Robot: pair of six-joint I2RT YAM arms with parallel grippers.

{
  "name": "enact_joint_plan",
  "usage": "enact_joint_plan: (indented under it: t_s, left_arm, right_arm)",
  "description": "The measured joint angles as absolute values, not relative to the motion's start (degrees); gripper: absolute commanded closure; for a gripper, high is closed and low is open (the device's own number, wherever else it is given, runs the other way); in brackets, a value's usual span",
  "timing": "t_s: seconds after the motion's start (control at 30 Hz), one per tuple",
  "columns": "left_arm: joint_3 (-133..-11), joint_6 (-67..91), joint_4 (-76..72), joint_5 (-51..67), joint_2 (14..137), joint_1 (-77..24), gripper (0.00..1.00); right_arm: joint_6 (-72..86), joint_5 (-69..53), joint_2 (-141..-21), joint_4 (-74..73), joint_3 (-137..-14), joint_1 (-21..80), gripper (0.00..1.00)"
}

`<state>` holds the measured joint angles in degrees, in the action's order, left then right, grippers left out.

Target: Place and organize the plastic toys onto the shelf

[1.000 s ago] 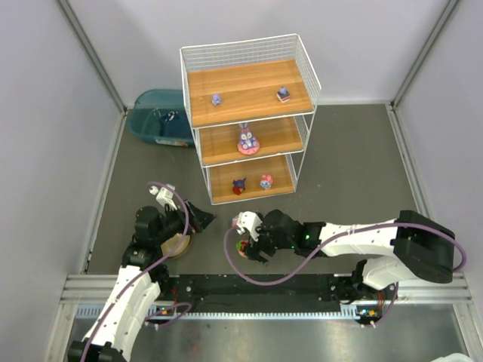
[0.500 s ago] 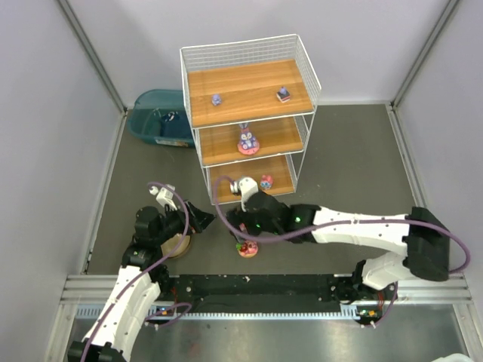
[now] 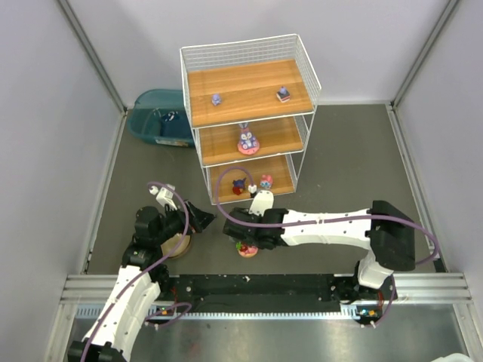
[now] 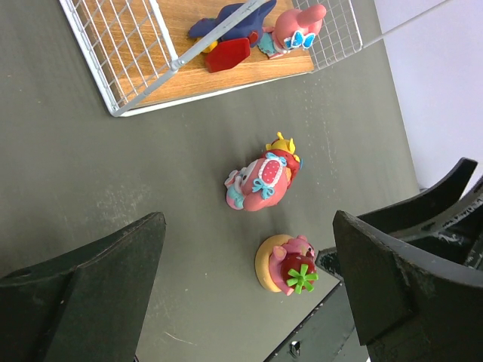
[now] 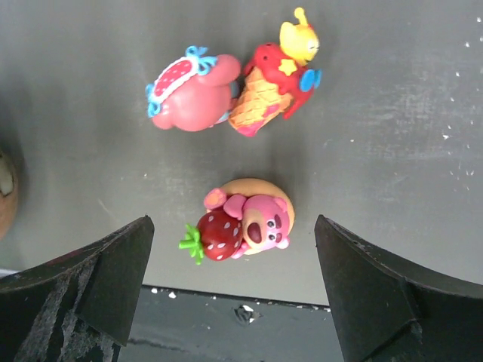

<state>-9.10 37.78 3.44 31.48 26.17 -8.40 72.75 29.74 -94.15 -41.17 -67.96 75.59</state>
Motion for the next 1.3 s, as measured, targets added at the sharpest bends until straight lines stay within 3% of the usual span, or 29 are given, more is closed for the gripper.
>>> enact_joint_plan:
  t_s: [0.33,0.8,1.3]
  left_arm:
    - [-9.10,37.78,3.14,31.64,26.52,-8.40,0.01]
    - [-9.10,37.80,3.07,31.64,26.52,-8.40,0.01]
    - [-9.08,37.82,3.03,31.64,26.52,-8.40,0.01]
  right_arm:
    - [81.28,30.89,-98.17,-42.54,-66.00,75.61,0.11]
    - [81.65,28.97,-99.94,-38.76,-63.02,75.61,0.17]
    - [78.56,23.35,-91.22,-37.45,-51.70,75.66,0.20]
